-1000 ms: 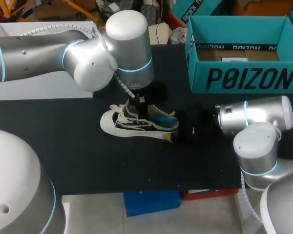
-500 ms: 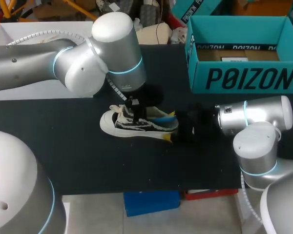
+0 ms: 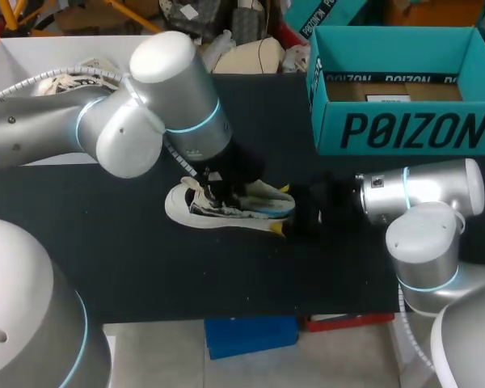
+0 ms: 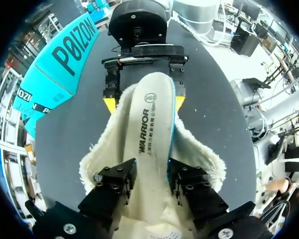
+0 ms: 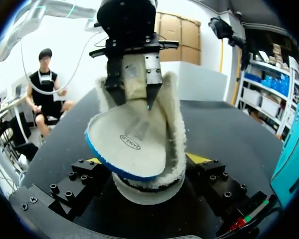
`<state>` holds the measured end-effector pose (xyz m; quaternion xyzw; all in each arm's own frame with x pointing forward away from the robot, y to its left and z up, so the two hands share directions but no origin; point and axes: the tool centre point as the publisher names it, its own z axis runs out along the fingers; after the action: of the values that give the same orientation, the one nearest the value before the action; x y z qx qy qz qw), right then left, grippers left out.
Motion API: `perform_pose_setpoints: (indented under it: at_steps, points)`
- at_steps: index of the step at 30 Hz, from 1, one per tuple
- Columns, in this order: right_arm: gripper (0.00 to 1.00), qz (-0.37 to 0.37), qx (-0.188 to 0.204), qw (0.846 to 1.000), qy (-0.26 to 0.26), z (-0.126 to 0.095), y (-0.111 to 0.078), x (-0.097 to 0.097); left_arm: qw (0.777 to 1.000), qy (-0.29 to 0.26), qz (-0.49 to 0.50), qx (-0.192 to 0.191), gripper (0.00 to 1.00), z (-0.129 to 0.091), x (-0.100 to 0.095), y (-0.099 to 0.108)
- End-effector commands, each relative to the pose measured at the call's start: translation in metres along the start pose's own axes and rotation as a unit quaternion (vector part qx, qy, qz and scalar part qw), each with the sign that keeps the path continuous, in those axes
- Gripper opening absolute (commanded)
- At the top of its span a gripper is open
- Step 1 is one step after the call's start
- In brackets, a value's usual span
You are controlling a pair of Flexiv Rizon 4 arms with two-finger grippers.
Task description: Take the shoe out of the shoebox, open the shoe tongue, remove and reinsert the insole, then place the shoe into the shoebox
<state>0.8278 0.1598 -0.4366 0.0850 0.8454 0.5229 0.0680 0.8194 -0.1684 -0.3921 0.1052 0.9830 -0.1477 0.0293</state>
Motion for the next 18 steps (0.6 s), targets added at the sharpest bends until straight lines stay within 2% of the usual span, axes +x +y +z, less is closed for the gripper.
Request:
perform_pose_setpoints:
  at_steps: [1,7,14,16,18]
  points:
    - [0.00,0.001,0.002,1.000,-0.001,0.002,-0.001,0.000,1.000,-0.010,0.006,0.004,1.00,0.002,0.007,0.003]
    - [0.00,0.001,0.002,1.000,-0.001,0.002,-0.001,0.000,0.997,-0.060,0.022,-0.036,1.00,0.008,0.006,-0.006]
    - [0.00,0.001,0.002,1.000,-0.001,0.002,-0.001,0.000,0.993,-0.106,0.030,-0.048,1.00,0.014,-0.001,-0.022]
    - [0.00,0.001,0.002,1.000,-0.001,0.002,-0.001,0.000,0.992,-0.111,0.027,-0.043,0.84,0.015,-0.004,-0.026]
    - [0.00,0.001,0.002,1.000,-0.001,0.002,-0.001,0.000,0.991,-0.125,0.020,-0.048,0.82,0.017,-0.009,-0.029]
